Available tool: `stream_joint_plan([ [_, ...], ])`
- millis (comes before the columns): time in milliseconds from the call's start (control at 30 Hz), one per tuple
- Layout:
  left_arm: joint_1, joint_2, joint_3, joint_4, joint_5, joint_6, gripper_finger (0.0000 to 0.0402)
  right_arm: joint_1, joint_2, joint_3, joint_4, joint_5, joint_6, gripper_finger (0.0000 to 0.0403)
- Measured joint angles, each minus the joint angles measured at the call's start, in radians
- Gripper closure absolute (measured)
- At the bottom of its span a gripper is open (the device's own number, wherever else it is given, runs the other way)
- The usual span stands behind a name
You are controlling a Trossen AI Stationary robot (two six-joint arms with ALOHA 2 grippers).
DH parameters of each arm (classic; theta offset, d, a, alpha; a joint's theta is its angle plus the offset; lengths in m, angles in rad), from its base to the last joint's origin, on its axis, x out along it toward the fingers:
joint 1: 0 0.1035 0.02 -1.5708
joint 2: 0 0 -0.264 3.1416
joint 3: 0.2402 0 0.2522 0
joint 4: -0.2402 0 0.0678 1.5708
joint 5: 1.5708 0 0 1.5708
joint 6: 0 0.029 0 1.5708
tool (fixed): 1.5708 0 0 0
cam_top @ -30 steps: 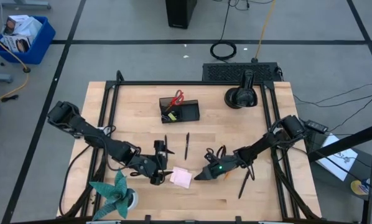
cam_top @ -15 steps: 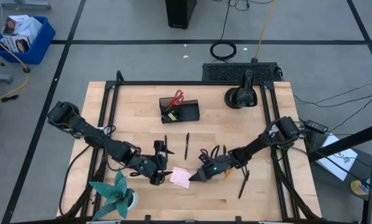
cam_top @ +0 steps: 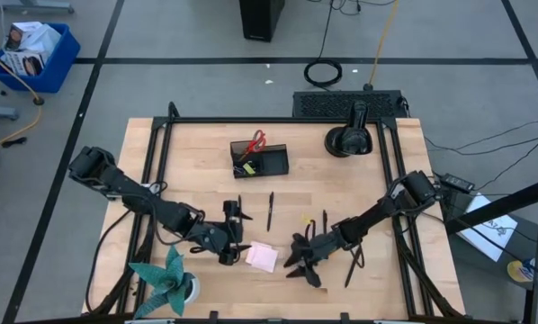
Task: Pick and place office supplies into organizer
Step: Put the pink sticky notes into the black desk organizer
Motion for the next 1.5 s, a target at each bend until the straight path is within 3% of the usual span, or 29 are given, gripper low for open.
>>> stream_joint_plan([
  [167,0.026,0.000,0.000,0.002,0.000,-0.017,0.0011,0.027,-0.021,0.000,-0.148,0.121,-0.216,0.0236],
  [300,0.053,0.000,0.000,0.005,0.000,-0.025,0.0011,0.027,-0.050,0.001,-0.169,0.148,-0.367,0.0236],
  [467,0.086,0.000,0.000,0.006,0.000,-0.044,0.0011,0.052,-0.094,0.034,-0.316,0.372,-0.623,0.0250],
  [533,0.096,0.000,0.000,0.001,0.000,-0.049,0.0011,0.058,-0.095,0.050,-0.350,0.401,-0.711,0.0270],
  [767,0.109,0.001,0.000,0.002,0.021,-0.060,0.0011,0.059,-0.085,0.073,-0.351,0.373,-0.771,0.0392],
  [900,0.109,0.001,0.000,-0.009,0.024,-0.065,0.0011,0.059,-0.085,0.075,-0.336,0.362,-0.779,0.0397],
  [1067,0.109,0.001,-0.001,-0.016,0.026,-0.079,0.0011,0.048,-0.085,0.109,-0.351,0.238,-0.747,0.0402],
  [1367,0.109,0.001,-0.001,-0.022,0.027,-0.108,0.0011,0.042,0.017,0.199,-0.442,0.185,-0.718,0.0402],
  [1500,0.109,0.001,-0.001,-0.023,0.027,-0.108,0.0011,0.044,0.036,0.200,-0.393,0.184,-0.716,0.0403],
])
